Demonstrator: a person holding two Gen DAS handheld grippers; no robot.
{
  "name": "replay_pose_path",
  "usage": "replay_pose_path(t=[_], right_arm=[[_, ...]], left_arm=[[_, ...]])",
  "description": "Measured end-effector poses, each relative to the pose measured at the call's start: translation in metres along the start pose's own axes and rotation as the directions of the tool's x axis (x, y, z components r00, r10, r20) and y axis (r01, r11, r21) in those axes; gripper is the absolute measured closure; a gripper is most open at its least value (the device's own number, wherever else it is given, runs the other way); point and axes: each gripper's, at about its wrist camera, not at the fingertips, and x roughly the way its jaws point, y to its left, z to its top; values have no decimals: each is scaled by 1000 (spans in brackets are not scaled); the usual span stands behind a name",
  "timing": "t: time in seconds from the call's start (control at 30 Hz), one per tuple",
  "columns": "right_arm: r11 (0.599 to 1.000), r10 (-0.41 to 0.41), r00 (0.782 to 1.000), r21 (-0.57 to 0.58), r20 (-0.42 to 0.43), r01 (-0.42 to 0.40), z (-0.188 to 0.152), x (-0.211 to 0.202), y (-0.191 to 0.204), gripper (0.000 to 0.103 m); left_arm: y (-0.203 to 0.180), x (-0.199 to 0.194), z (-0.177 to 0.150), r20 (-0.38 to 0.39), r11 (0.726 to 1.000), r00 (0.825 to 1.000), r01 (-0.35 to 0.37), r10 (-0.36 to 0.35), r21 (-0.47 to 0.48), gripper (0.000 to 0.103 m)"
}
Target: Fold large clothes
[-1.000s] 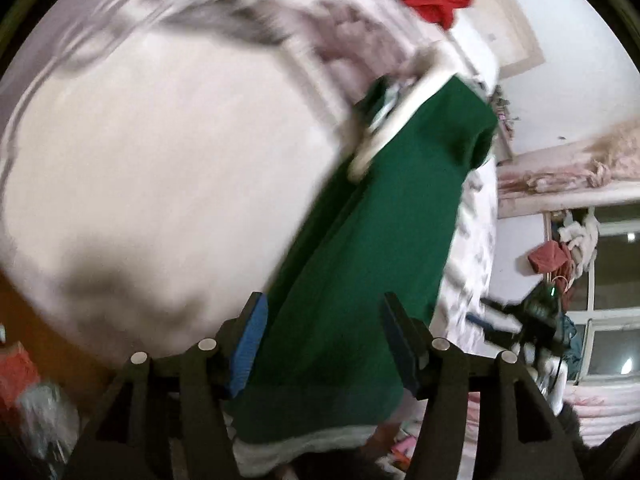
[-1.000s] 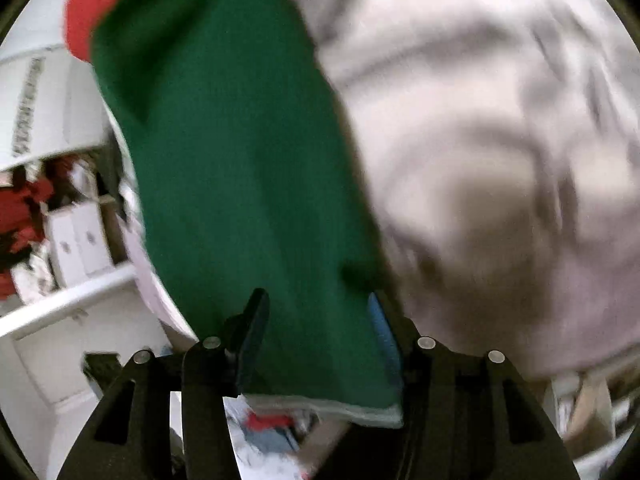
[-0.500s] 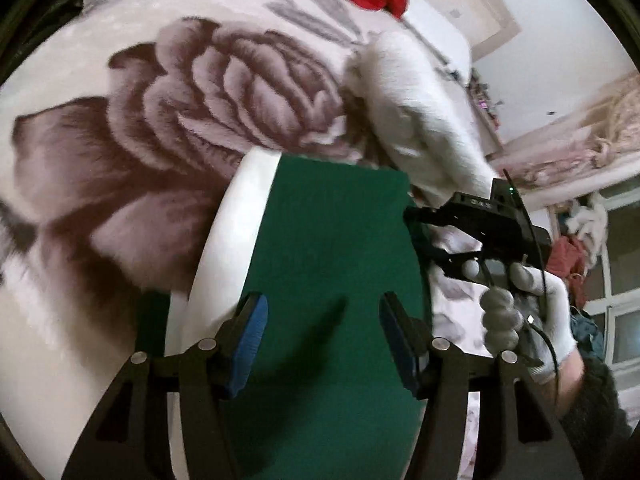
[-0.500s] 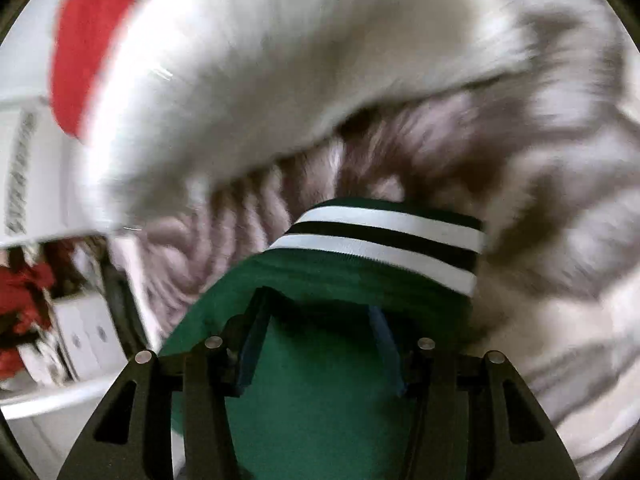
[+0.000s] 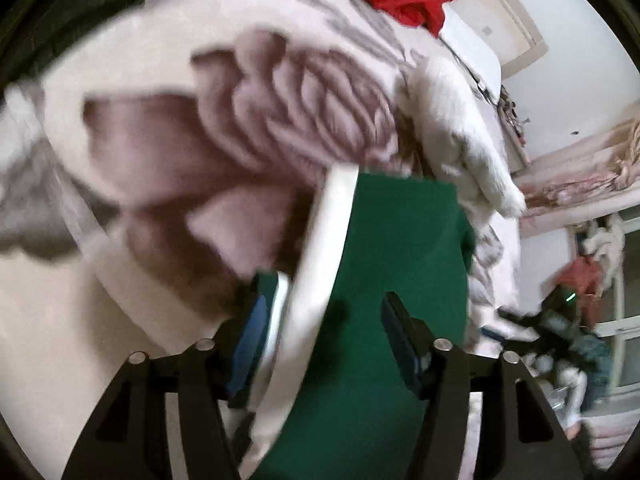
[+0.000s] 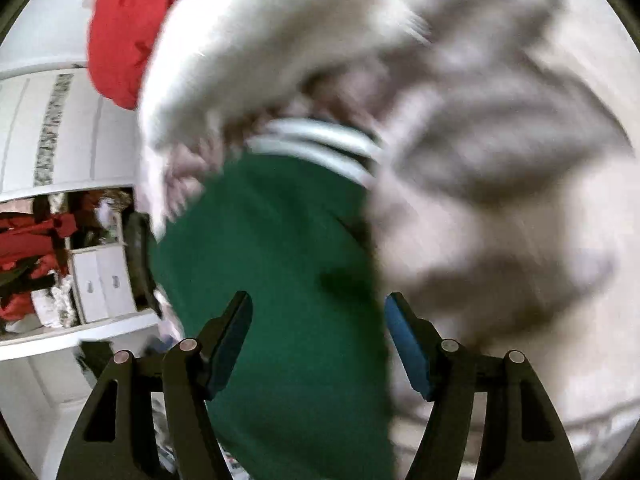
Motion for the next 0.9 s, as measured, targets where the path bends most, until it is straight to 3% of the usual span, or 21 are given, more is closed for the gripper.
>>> replay_pose_path(t=[0.07,0.13,0.17,0.23,0.27,0.3,0.33,0.37,0.4,0.43,0.47,0.53,0.63,0.7,0.83,0.9], right_arm=[[999,-26,999,20,-31,27,-27,5,-34,32],[999,-2,998,54,-62,5,-48,22,-60,32],[997,21,997,82,-76,-15,-55,32,-69,32],[993,27,996,121,-85,-17,-64,45,-82,32],[991,30,997,131,-75,-20,-67,48,-85,32],[989,37,997,142,-62,-28,-68,51,-87,32],[988,43,998,152,-53,-34,-68,50,-90,32],[986,53,997,160,-47,-45,-68,50,-92,32],[985,59,997,165,-45,-51,-67,53,-90,32],[983,64,997,173,-45,-56,-65,54,-90,32],[983,66,997,177,-48,-56,-64,55,-90,32],[984,59,997,170,-47,-50,-64,49,-90,32],[992,1,1000,129,-27,2,-60,33,-78,32],[995,-12,1000,100,5,12,-52,22,-64,32],[995,92,995,43,41,-93,-12,23,-36,33],[992,114,993,47,42,-116,24,43,-29,45]], left_arm=[[6,31,-2,-84,997,993,76,-78,-22,40],[-1,55,-3,-104,999,994,43,-40,28,40],[-9,56,-5,-62,997,998,35,-30,73,41],[-23,48,-8,-37,989,994,111,-107,102,63],[-26,39,-9,-37,975,977,212,-209,73,86],[-25,32,-9,-37,939,938,344,-344,14,92],[-24,27,-11,-34,903,902,429,-430,-33,94],[-21,21,-13,-18,879,881,471,-474,-70,94],[-17,20,-13,-11,877,880,472,-475,-90,95],[-6,22,-12,-5,887,892,448,-451,-113,95],[12,26,-9,3,922,929,366,-369,-124,95],[49,42,-2,-11,928,947,311,-320,-204,95],[72,52,3,-33,910,941,317,-338,-267,94],[58,46,5,-45,938,952,288,-302,-195,94],[60,48,9,-42,931,949,296,-312,-213,94],[61,49,8,-41,931,950,295,-311,-216,92]])
